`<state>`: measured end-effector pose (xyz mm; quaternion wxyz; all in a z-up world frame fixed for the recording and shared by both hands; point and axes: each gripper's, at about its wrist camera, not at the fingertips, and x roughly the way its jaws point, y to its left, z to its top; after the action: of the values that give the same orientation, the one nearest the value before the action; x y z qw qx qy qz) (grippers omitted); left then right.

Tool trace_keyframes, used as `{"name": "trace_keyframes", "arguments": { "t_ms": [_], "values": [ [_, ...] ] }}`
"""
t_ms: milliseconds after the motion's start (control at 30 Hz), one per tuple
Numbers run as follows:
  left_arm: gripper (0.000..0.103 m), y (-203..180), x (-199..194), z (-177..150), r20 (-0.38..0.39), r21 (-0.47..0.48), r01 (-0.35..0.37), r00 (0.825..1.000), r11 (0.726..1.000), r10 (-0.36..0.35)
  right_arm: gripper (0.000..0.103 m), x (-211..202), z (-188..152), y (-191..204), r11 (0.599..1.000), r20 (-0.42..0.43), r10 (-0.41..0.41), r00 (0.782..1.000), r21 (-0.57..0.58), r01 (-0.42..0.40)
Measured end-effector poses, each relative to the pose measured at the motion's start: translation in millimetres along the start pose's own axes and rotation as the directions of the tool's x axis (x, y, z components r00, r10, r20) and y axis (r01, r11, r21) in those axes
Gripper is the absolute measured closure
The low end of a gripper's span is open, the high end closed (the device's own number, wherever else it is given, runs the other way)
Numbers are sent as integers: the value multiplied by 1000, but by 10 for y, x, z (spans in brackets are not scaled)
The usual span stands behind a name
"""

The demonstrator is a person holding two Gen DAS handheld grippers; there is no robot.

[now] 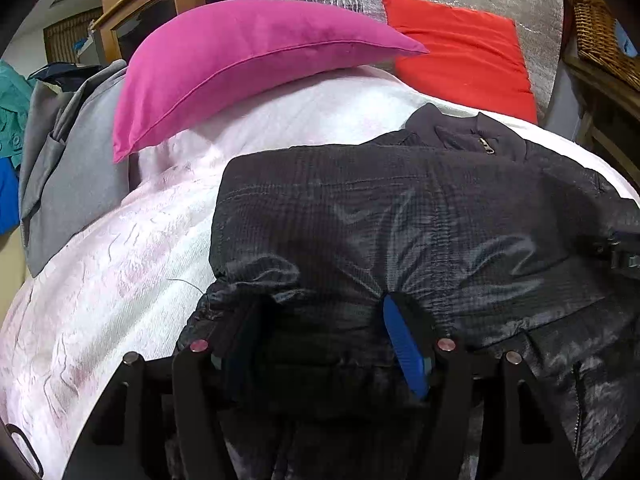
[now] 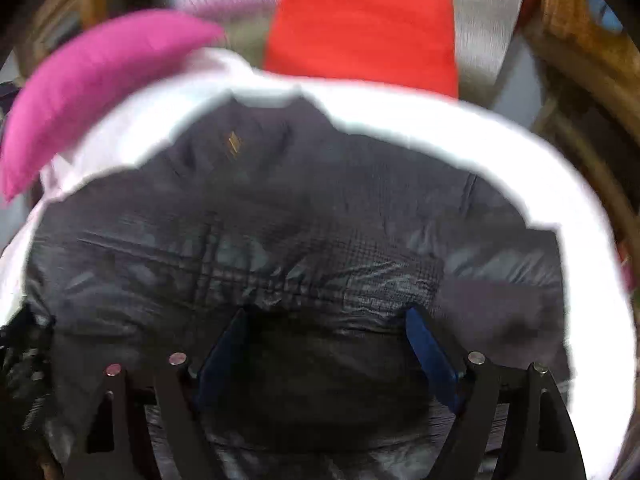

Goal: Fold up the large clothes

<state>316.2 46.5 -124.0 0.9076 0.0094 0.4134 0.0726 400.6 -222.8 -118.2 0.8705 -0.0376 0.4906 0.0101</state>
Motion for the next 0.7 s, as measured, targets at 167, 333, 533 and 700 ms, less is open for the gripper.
{"name": "trace_keyframes", "arguments": {
  "t_ms": [167, 333, 533, 700],
  "values": [
    [38, 366, -279, 260, 28, -132, 97, 995, 986, -94, 19, -319, -7, -45, 999, 84, 37, 996, 29, -40],
    [35, 351, 87, 194, -103, -76, 23, 994, 997, -31, 19, -601, -175, 66, 996, 151, 83, 985, 8, -85],
    [32, 339, 15, 293, -82, -64, 29, 996, 998, -34, 17, -324, -380, 258, 992, 21, 58, 998, -112, -56],
    [30, 689, -161, 526, 50, -97, 111, 993, 989, -106, 17, -691, -276, -158, 988, 115, 157, 981, -14, -156]
  ]
}}
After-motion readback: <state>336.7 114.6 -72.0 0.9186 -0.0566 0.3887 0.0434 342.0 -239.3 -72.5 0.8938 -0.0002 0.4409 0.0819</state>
